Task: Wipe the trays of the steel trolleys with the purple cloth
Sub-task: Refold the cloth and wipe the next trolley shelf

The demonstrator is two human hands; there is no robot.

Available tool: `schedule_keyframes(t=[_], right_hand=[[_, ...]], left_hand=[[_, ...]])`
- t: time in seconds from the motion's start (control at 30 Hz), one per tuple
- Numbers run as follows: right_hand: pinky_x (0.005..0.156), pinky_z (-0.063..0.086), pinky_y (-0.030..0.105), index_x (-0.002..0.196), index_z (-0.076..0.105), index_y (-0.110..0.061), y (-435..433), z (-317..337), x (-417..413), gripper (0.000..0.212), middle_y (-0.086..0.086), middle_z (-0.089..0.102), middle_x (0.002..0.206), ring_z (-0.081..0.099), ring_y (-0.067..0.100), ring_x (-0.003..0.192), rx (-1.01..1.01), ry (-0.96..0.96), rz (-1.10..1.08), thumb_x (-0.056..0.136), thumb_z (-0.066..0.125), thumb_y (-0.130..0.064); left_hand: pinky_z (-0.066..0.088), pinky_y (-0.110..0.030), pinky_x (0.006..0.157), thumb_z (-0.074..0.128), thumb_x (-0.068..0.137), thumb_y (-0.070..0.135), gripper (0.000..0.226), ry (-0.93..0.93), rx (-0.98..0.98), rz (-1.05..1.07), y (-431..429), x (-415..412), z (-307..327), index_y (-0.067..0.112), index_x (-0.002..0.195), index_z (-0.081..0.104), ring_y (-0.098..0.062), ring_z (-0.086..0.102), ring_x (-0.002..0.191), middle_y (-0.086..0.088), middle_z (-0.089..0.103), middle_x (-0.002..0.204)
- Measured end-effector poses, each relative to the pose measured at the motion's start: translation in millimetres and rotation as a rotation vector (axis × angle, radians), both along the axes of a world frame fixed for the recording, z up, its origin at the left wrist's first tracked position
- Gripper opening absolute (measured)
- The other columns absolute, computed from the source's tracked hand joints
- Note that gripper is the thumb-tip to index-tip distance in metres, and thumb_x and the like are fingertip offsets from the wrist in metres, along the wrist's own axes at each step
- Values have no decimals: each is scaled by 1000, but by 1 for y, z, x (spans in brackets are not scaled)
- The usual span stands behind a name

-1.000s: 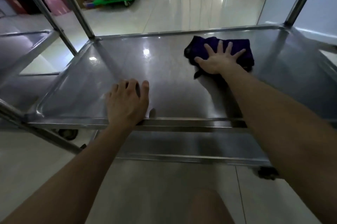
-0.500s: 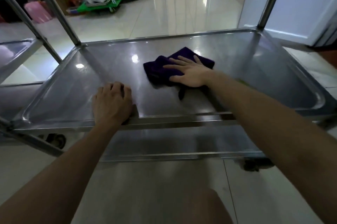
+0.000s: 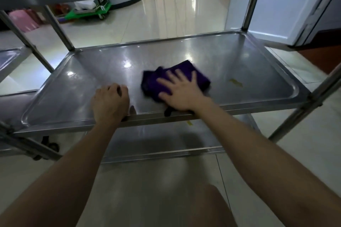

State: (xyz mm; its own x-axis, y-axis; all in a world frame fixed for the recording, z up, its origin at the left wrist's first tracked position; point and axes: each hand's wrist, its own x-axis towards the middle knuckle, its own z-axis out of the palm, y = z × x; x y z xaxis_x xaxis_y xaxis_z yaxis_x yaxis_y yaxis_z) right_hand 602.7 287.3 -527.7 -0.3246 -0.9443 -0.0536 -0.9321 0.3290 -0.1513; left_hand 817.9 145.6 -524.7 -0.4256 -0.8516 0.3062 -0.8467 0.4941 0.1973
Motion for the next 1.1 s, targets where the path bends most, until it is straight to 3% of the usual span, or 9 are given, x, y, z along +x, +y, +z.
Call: schedule_keyframes(t=[0.13, 0.23, 0.37, 0.43, 0.6, 0.77, 0.87, 1.0, 1.1], right_hand=[[127, -21, 55, 166, 26, -54, 53, -3, 10, 58, -18, 10, 180, -4, 10, 167, -76, -120, 353, 109, 34, -65], [129, -17, 47, 164, 30, -55, 103, 2, -33, 63, -22, 15, 178, 1, 5, 166, -100, -160, 259, 103, 32, -72], [133, -1, 60, 168, 25, -48, 151, -12, -80, 72, -8, 22, 180, 11, 21, 167, -164, 2, -335, 103, 29, -76], [131, 1, 67, 169, 23, -44, 147, -20, -79, 74, -1, 22, 180, 13, 30, 166, -167, 57, -520, 103, 25, -75], [125, -10, 73, 171, 12, -47, 136, -15, -81, 72, -1, 4, 183, -3, 32, 168, -76, 6, -429, 105, 18, -75], [131, -12, 62, 164, 22, -62, 181, -4, -141, 73, -21, 11, 179, 0, 10, 167, -38, -123, -123, 95, 28, -86], [130, -11, 64, 164, 23, -59, 172, -1, -186, 68, -18, 11, 180, 0, 15, 168, -12, -102, -252, 101, 35, -81], [120, -21, 74, 170, 11, -51, 109, -1, -220, 76, -3, -3, 183, -10, 31, 167, 56, -40, -510, 102, 23, -81], [117, -18, 82, 172, 3, -44, 48, 7, -228, 80, 4, -11, 182, -17, 41, 165, 117, -42, -576, 102, 19, -80]], left_hand=[[50, -52, 95, 35, 111, 33, 48, -20, 9, 5, -5, 3, 2, 1, 111, 70, -45, 60, 109, -27, 69, 117], [49, -53, 95, 38, 112, 36, 53, 50, -27, 26, 3, 2, 7, -4, 110, 74, -49, 62, 107, -32, 70, 114], [48, -53, 92, 41, 113, 34, 49, 21, -213, -116, 20, 3, 14, -1, 110, 75, -48, 63, 100, -27, 72, 109], [48, -51, 98, 35, 111, 42, 56, 72, -158, -187, 36, -13, 17, 4, 117, 75, -43, 63, 107, -22, 73, 117], [44, -50, 115, 34, 113, 53, 57, 4, -35, -405, 91, -85, 4, 17, 144, 65, -31, 58, 134, -10, 65, 146], [51, -48, 103, 37, 109, 58, 57, 30, 14, -474, 84, -94, -12, 17, 130, 70, -27, 61, 117, -8, 70, 131], [52, -48, 98, 41, 108, 56, 50, -8, -31, -471, 83, -94, -16, 19, 129, 67, -28, 61, 113, -7, 67, 129], [48, -45, 89, 36, 105, 51, 41, -58, -72, -450, 86, -95, -18, 22, 118, 62, -24, 52, 100, -5, 62, 120], [46, -45, 90, 31, 103, 51, 43, -43, -43, -425, 88, -96, -16, 23, 113, 62, -23, 50, 101, -3, 60, 117]])
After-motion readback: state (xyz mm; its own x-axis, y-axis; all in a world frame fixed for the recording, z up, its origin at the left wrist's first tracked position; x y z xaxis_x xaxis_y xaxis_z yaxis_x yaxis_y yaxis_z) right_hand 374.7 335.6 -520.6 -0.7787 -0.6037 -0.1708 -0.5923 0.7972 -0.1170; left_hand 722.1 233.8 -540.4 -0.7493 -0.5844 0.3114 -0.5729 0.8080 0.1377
